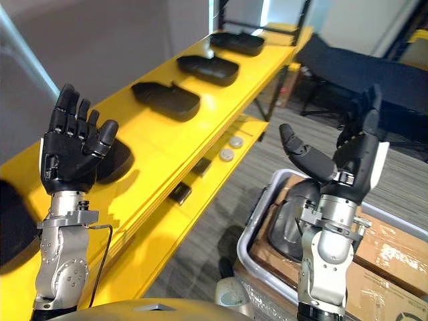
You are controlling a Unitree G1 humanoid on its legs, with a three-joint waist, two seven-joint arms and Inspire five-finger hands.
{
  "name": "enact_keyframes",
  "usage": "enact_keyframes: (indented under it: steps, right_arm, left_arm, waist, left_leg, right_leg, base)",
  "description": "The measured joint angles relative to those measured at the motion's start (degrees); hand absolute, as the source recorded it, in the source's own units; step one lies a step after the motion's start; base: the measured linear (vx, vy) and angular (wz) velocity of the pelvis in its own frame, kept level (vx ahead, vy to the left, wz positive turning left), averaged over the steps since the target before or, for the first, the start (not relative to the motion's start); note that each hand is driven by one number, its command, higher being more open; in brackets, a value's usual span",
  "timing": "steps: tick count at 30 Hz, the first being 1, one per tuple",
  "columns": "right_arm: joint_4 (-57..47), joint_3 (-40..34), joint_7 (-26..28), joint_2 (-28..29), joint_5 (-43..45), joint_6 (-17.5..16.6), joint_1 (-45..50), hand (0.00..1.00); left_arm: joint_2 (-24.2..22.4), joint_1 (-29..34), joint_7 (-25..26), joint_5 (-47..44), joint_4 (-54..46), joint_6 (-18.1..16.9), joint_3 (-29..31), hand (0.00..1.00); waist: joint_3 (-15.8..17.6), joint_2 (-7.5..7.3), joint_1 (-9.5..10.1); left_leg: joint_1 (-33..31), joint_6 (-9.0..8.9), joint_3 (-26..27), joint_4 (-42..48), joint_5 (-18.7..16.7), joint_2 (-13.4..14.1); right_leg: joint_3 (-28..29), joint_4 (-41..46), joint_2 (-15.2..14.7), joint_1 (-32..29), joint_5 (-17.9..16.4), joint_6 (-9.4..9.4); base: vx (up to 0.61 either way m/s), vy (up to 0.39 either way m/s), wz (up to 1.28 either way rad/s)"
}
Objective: Walk over and take three plastic housings, then place them on the shelf
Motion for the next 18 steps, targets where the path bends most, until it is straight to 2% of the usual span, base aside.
enact_keyframes:
  steps: [2, 4, 6, 7, 8, 9, 10, 11, 12, 13, 14, 15, 17, 18]
  right_arm:
    - [0.06, 0.90, 0.34, 0.06, 0.05, 0.71, 1.01, 1.00]
    - [0.24, 0.89, 1.14, 0.90, 0.01, 1.12, 1.32, 1.00]
    - [0.18, 1.27, 1.60, 3.27, 0.04, 1.12, 2.04, 1.00]
    - [0.19, 1.77, 1.81, 3.36, 0.10, 1.12, 2.07, 1.00]
    - [0.24, 3.07, 2.23, 3.25, 0.10, 1.12, 1.62, 1.00]
    - [0.18, 4.93, 2.12, 2.93, 0.01, 0.84, -0.12, 1.00]
    - [0.20, 5.95, 1.99, 2.49, 0.01, 0.62, -1.06, 1.00]
    - [0.44, 7.20, 1.38, 1.44, -0.02, 0.37, -2.59, 1.00]
    - [1.84, 8.23, 0.77, 0.54, -0.06, -0.76, -4.22, 1.00]
    - [2.05, 8.38, 0.68, 0.37, -0.07, -0.90, -4.46, 1.00]
    - [4.49, 9.81, -0.45, -0.43, -1.41, -1.65, -6.33, 1.00]
    - [5.39, 10.39, -0.75, -0.39, -2.28, -1.70, -6.72, 1.00]
    - [8.88, 13.49, -1.40, -0.12, -4.62, -1.84, -6.28, 1.00]
    - [9.52, 14.15, -1.40, -0.07, -5.06, -1.83, -5.90, 1.00]
  left_arm:
    - [0.03, 0.53, -2.28, -0.16, -0.07, -0.86, 0.11, 1.00]
    - [0.09, 0.47, -4.62, -0.30, -1.44, -1.59, -0.02, 1.00]
    - [0.36, 0.14, -7.64, -0.85, -4.27, -1.66, -1.46, 1.00]
    - [0.32, 0.14, -8.12, -0.86, -4.81, -1.66, -1.98, 1.00]
    - [0.35, 0.12, -8.86, -0.93, -5.18, -1.66, -2.57, 1.00]
    - [0.23, -0.17, -9.57, -1.63, -4.97, -1.81, -2.12, 1.00]
    - [0.27, -0.33, -10.03, -2.72, -4.55, -1.82, -1.82, 1.00]
    - [0.33, -0.17, -10.29, -3.38, -3.45, -1.82, -1.46, 1.00]
    - [-0.18, 0.24, -10.18, -3.47, -2.74, -1.83, -0.89, 1.00]
    - [-0.28, 0.27, -10.18, -3.50, -2.64, -1.83, -0.80, 1.00]
    - [-1.39, 0.44, -10.31, -4.40, -1.59, -1.90, 0.46, 1.00]
    - [-1.82, 0.58, -10.40, -5.22, -1.24, -1.90, 0.77, 1.00]
    - [-3.67, 2.78, -11.35, -6.87, -0.74, -1.94, 2.21, 1.00]
    - [-4.03, 3.40, -11.53, -7.40, -0.71, -1.94, 2.21, 1.00]
  waist:
    - [0.74, 0.06, 0.83]
    - [1.94, 0.36, 0.83]
    - [2.75, -0.29, 1.03]
    - [3.12, -0.57, 1.13]
    - [3.55, -1.15, 1.31]
    - [4.13, -0.04, 2.01]
    - [4.16, -0.70, 2.10]
    - [4.39, -0.44, 2.36]
    - [4.40, -0.50, 2.54]
    - [4.43, -0.55, 2.57]
    - [4.64, -1.39, 2.93]
    - [4.68, -1.51, 3.09]
    - [4.33, -2.11, 4.41]
    - [4.24, -2.25, 4.65]
  left_leg:
    - [-0.63, 0.39, -1.41, 2.17, -0.68, -0.81]
    - [-0.56, 0.63, -1.79, 5.49, -1.91, -1.11]
    - [0.03, 1.39, 0.58, 9.05, -3.92, -1.10]
    - [0.48, 1.92, 1.68, 9.79, -4.38, -1.04]
    - [1.10, 2.85, 4.23, 9.50, -4.35, -1.10]
    - [1.63, 4.26, 8.48, 7.47, -2.87, -0.39]
    - [1.64, 4.77, 10.13, 6.95, -2.23, -0.44]
    - [1.61, 5.67, 12.23, 5.44, -1.00, -0.44]
    - [1.33, 6.19, 13.65, 4.45, 0.16, -0.34]
    - [1.25, 6.19, 13.81, 4.36, 0.31, -0.32]
    - [0.88, 5.79, 15.70, 3.94, 1.84, -0.01]
    - [0.41, 5.55, 16.30, 3.98, 2.25, 0.30]
    - [-1.27, 4.31, 18.94, 4.02, 4.06, 2.18]
    - [-1.86, 3.82, 19.37, 4.16, 4.57, 2.87]
  right_leg:
    - [-0.48, 2.25, -1.05, 0.02, -0.49, -0.01]
    - [-1.14, 5.63, -1.65, -0.09, -1.06, 0.45]
    - [-2.08, 7.85, -2.30, -0.04, -0.48, 0.66]
    - [-3.09, 8.17, -2.36, -0.09, 0.49, 0.06]
    - [-6.58, 7.09, -1.78, -1.02, 5.05, -3.20]
    - [-11.69, 9.06, -1.63, -2.30, 4.97, -5.35]
    - [-15.32, 16.05, -2.39, -4.14, 0.02, -6.70]
    - [-21.98, 30.35, -3.97, -6.02, -9.11, -8.84]
    - [-26.37, 39.71, -5.88, -5.30, -14.17, -9.89]
    - [-26.85, 40.63, -6.26, -4.99, -14.75, -9.94]
    - [-29.27, 46.62, -9.52, -1.98, -18.31, -10.10]
    - [-29.79, 47.46, -10.83, -0.60, -19.38, -9.78]
    - [-30.58, 46.55, -16.97, 4.47, -20.35, -8.97]
    - [-30.69, 45.14, -18.62, 5.66, -20.26, -8.85]
  base:
    - [-0.07, 0.136, 0.30]
    - [-0.04, 0.127, 0.11]
    - [-0.12, 0.134, -0.37]
    - [-0.22, 0.135, -0.86]
    - [-0.29, 0.094, -1.23]
    - [-0.33, 0.063, -1.31]
    - [-0.34, 0.024, -1.25]
    - [-0.30, 0.016, -0.95]
    - [-0.26, 0.020, -0.74]
    - [-0.17, -0.019, -0.68]
    - [-0.15, -0.068, -0.50]
    - [-0.14, -0.097, -0.74]
    - [-0.12, -0.207, -0.66]
    - [-0.11, -0.315, -0.65]
